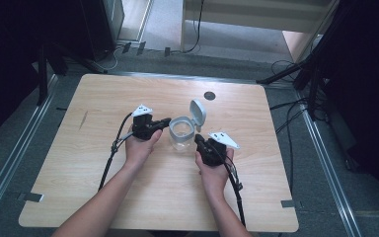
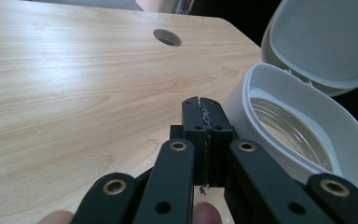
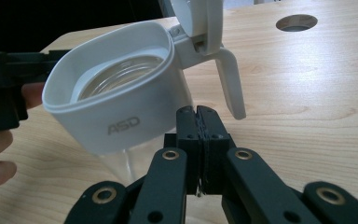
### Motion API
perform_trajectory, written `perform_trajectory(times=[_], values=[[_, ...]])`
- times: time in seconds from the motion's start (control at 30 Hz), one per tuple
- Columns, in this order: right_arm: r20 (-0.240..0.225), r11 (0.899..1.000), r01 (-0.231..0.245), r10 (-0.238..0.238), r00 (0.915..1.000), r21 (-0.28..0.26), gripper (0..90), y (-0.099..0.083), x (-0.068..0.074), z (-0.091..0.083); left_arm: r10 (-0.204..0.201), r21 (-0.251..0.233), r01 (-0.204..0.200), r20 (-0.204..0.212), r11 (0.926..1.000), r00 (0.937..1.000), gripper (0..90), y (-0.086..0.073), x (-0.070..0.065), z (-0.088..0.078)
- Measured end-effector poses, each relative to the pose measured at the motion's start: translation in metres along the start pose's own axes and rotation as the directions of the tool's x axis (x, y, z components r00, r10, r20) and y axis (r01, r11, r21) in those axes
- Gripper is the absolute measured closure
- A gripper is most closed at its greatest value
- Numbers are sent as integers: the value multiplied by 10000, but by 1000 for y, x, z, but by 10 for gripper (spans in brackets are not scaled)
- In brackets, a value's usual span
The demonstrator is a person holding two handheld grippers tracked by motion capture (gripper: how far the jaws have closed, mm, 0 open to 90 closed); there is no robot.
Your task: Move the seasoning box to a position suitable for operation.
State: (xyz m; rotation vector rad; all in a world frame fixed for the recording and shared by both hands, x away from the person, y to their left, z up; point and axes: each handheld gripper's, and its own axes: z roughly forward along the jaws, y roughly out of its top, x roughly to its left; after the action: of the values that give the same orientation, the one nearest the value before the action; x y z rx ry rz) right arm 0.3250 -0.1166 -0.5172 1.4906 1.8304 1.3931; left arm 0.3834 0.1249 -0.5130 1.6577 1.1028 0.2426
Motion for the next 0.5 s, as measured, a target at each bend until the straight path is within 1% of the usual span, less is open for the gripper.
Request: perform_trajectory(times=[0.07,0.13,0.17,0.2,0.23,0.3,0.4,0.47,0.5], values=[[14,9999,110,-110,9999,-3,895,1,-2,2,214,127,-215,77,9997,9997,900,-2,-5,-1],[182,9999,103,-103,9998,-35,897,2,-4,2,269,137,-270,85,9995,9996,900,-5,-11,-3],[171,9999,122,-121,9998,-56,897,3,-7,3,332,171,-334,103,9993,9994,900,-6,-13,-4],[163,9998,160,-159,9997,-117,895,4,-9,4,299,188,-302,141,9994,9995,900,-8,-16,-6],[168,9996,241,-239,9996,-137,891,5,-11,4,356,210,-360,199,9991,9992,900,-10,-19,-7],[195,9996,243,-240,9995,-164,886,6,-14,2,509,269,-519,366,9983,9980,900,-14,-25,-9],[133,9997,23,-19,9999,-254,884,6,-18,-6,343,214,-354,534,9991,9980,864,-17,-29,-11],[131,9997,21,-18,9999,-259,883,4,-19,-10,314,167,-323,546,9993,9980,874,-19,-32,-10],[86,9997,111,-109,9999,-239,883,2,-20,-10,225,176,-236,593,9996,9980,881,-20,-33,-9]])
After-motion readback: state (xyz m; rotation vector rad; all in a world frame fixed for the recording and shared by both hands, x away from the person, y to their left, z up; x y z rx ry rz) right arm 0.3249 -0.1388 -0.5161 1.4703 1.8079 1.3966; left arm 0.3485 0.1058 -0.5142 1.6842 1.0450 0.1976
